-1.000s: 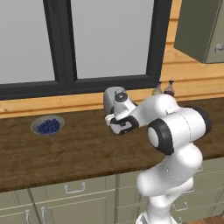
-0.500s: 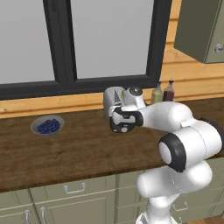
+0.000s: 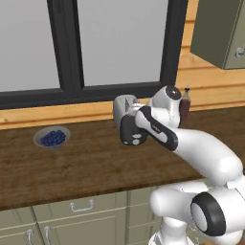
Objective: Start the toaster. Once the lever pops up, take the bread to the plate on the dining counter.
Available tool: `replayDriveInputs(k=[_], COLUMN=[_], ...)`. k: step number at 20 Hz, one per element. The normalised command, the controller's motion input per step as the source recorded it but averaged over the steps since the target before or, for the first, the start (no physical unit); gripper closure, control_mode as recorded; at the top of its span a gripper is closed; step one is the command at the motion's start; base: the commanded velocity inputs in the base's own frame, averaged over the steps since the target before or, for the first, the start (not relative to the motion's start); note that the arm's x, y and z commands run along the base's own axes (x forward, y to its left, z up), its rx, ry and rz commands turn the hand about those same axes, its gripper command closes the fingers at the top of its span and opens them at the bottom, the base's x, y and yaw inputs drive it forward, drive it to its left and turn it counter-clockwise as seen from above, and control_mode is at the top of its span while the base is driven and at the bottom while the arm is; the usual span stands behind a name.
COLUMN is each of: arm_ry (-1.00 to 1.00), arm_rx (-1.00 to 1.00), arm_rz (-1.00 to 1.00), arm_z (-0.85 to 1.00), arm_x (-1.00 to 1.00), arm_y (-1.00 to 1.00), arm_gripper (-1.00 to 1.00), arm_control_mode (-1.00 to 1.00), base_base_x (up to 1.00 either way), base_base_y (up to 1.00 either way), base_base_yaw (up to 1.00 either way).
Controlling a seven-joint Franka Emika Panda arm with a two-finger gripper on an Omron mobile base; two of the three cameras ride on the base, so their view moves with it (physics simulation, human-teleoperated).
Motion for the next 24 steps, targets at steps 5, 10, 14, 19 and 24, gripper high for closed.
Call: replayDriveInputs(k=[5, 10, 14, 19, 24], arm_ry=[-0.01, 0.00, -0.01, -0.07, -0.13], arm_rx=[0.00, -0.01, -0.05, -0.07, -0.09], arm_rz=[-0.05, -0.10, -0.08, -0.01, 0.05], arm_z=[0.72, 0.28, -0.10, -0.12, 0.00], arm_x=[-0.25, -0.04, 0.02, 0.20, 0.28], arm_y=[-0.02, -0.04, -0.17, -0.06, 0.00], arm_gripper=[1.00, 1.00, 1.00, 1.00, 1.00], arm_control_mode=[-1.00, -1.00, -1.00, -1.00, -1.00], base_base_x=[0.00, 0.00, 0.00, 0.00, 0.00], base_base_y=[0.00, 0.00, 0.00, 0.00, 0.00], base_base_yaw=[0.00, 0.00, 0.00, 0.00, 0.00])
